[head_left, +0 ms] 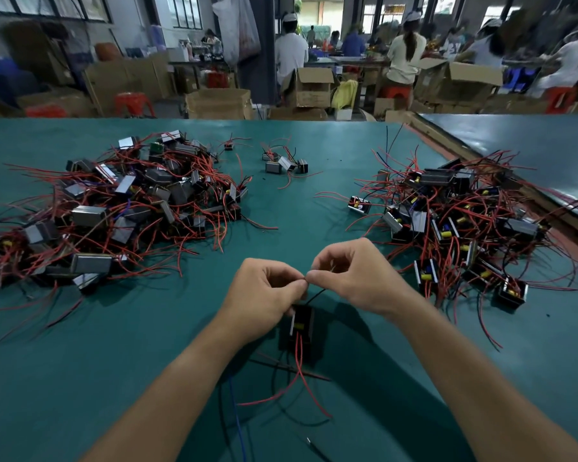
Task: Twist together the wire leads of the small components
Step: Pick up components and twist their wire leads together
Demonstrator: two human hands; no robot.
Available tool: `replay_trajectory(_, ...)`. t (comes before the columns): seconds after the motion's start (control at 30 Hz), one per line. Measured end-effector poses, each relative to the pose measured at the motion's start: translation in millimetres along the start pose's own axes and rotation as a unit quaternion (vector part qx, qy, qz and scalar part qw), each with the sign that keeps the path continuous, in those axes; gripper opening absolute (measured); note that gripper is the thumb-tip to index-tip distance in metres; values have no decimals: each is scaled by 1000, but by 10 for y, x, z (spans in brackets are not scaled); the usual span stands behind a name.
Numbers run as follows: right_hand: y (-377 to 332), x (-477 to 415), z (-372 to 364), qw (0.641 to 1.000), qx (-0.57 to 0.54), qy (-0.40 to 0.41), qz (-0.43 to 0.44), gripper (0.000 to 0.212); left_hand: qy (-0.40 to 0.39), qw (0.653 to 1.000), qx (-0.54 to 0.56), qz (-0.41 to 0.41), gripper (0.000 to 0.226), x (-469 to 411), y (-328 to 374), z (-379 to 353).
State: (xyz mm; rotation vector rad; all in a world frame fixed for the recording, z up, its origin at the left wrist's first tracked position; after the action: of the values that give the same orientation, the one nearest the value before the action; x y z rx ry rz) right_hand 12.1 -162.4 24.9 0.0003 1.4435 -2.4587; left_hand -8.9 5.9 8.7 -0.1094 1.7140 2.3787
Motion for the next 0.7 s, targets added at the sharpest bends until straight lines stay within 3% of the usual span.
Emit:
replay_trajectory(0.13,-16,16,30,998,42,-6,55,10,-1,999,45,28,17,8,37,17)
replay_trajectory(0.27,-9,29,53,995,64,-24,67,11,-19,994,95,54,21,9,51,42)
replay_trajectory(0.4,4,40,64,990,94,-84,60,11,-54,994,75,54,27,13,42,60)
replay_trajectory(0.57,-1,51,92,980,146,-120,61,12,-46,989,-121,-78,17,62,56,37)
replay_trajectory(0.7,-34,55,84,981,113,-156,25,24,-24,964,-197,-177,8,81,85,52)
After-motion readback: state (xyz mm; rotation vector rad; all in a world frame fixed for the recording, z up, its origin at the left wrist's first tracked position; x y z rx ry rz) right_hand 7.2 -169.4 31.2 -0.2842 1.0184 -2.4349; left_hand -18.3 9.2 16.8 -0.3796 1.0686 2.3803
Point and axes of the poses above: each hand's wrist, its own x-axis away from the middle knuckle, its own z-axis out of the back of the hand, y = z × x, the point moved 1 cm from there along -x, towards the middle knuckle, and after that the axes turned 3 degrees about -z, right-handed, at the moved point
